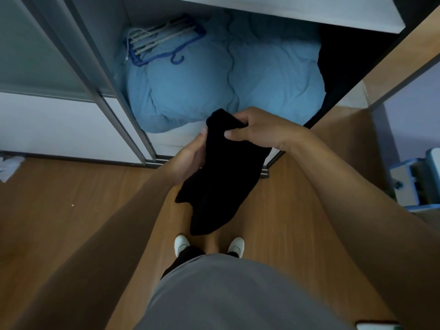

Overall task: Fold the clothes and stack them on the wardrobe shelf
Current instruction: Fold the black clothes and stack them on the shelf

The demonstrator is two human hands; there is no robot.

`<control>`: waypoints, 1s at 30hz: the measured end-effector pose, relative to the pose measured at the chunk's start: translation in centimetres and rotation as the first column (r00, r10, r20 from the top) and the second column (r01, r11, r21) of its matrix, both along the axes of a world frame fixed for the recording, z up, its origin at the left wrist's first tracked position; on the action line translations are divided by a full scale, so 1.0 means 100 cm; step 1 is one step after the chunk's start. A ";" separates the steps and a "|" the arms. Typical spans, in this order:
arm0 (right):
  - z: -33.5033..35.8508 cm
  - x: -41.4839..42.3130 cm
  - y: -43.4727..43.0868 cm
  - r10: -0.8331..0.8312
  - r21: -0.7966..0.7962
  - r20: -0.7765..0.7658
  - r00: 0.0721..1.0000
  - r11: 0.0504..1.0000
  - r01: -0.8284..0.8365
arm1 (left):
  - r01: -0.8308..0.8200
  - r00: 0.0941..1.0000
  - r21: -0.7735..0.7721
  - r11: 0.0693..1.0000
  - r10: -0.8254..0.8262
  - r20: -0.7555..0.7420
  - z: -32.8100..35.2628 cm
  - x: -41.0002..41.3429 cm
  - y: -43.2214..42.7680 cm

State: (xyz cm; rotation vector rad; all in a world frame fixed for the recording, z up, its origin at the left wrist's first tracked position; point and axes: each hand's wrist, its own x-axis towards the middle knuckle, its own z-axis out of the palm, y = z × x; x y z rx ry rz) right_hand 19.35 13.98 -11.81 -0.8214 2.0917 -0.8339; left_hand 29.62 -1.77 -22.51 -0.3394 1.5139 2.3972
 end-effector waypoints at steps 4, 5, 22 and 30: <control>0.000 -0.005 0.001 -0.020 -0.046 0.055 0.998 0.999 0.023 | 0.103 0.992 -0.186 0.977 -0.115 -0.058 -0.006 0.008 -0.004; 0.000 -0.006 0.002 -0.018 -0.049 0.050 0.999 0.999 0.021 | 0.103 0.991 -0.226 0.969 -0.119 -0.056 -0.006 0.007 -0.004; -0.004 -0.022 0.038 -0.249 0.040 0.316 0.916 0.968 0.249 | 0.026 0.996 -0.305 0.952 -0.049 -0.069 0.014 -0.011 0.013; -0.003 -0.019 0.059 -0.461 -0.033 0.527 0.714 0.828 0.560 | -0.014 1.000 -0.336 0.942 0.015 -0.002 0.008 -0.008 0.007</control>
